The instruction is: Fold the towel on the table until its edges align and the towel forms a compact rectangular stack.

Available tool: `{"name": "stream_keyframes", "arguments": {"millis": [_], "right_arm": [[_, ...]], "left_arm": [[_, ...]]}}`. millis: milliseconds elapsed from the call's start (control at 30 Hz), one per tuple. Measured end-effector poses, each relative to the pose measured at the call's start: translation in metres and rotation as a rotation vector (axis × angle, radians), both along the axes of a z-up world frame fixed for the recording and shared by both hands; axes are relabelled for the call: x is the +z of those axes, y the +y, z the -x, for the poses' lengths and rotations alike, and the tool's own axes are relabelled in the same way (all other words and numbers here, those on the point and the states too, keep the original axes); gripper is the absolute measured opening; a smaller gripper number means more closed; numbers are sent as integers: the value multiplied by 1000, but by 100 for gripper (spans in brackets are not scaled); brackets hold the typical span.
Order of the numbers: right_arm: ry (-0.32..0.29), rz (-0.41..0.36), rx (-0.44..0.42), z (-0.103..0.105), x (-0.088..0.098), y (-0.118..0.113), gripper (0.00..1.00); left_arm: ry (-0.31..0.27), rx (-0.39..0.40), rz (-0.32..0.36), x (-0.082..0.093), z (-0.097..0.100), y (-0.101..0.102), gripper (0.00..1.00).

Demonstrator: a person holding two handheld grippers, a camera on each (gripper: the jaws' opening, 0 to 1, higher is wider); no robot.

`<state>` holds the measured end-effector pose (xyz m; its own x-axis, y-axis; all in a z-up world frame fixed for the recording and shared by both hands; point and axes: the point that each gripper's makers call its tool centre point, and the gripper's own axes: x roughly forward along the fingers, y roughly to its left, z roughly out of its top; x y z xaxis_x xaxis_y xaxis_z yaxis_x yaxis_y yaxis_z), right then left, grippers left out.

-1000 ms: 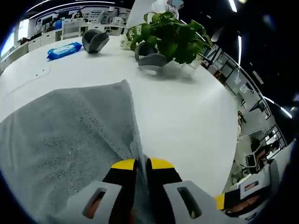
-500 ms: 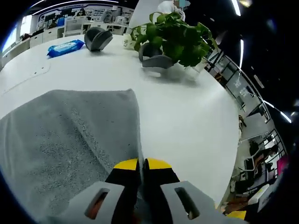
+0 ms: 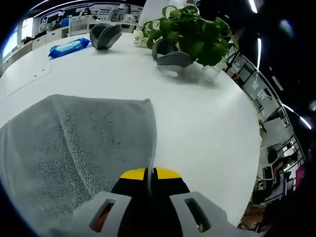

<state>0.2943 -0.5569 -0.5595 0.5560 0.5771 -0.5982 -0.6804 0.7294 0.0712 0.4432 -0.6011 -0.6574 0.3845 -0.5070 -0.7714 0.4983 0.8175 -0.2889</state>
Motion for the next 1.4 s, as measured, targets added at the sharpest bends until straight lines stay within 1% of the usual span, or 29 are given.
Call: {"name": "stream_keyframes", "arguments": {"millis": [133, 233, 300, 400, 567, 767, 867, 967, 1133, 1233, 1400], "right_arm": [[0, -16, -12, -2, 3, -2, 1], [14, -30, -21, -1, 2, -3, 1], [20, -45, -25, 0, 2, -3, 1], [26, -42, -17, 2, 1, -1, 1], [12, -40, -18, -1, 10, 0, 1], [1, -36, -9, -3, 17, 4, 1], [-10, -42, -9, -1, 24, 10, 1], [-27, -25, -10, -2, 28, 14, 1], [-30, -20, -13, -3, 34, 22, 1], [-34, -22, -11, -2, 39, 32, 1], [-48, -20, -10, -2, 47, 51, 1]], "left_arm": [[11, 15, 9, 1, -6, 0, 3], [13, 25, 24, 9, -6, 0, 2], [-6, 31, 36, 17, -9, 1, 2], [-31, 50, 60, 31, -16, 5, 2], [-60, 74, 76, 48, -23, 15, 2], [-92, 97, 88, 67, -24, 27, 2], [-88, 116, 105, 74, -27, 35, 2], [-85, 122, 110, 77, -29, 41, 2], [-86, 124, 122, 84, -32, 52, 2], [-94, 118, 114, 86, -31, 61, 2], [-95, 127, 130, 91, -30, 80, 2]]}}
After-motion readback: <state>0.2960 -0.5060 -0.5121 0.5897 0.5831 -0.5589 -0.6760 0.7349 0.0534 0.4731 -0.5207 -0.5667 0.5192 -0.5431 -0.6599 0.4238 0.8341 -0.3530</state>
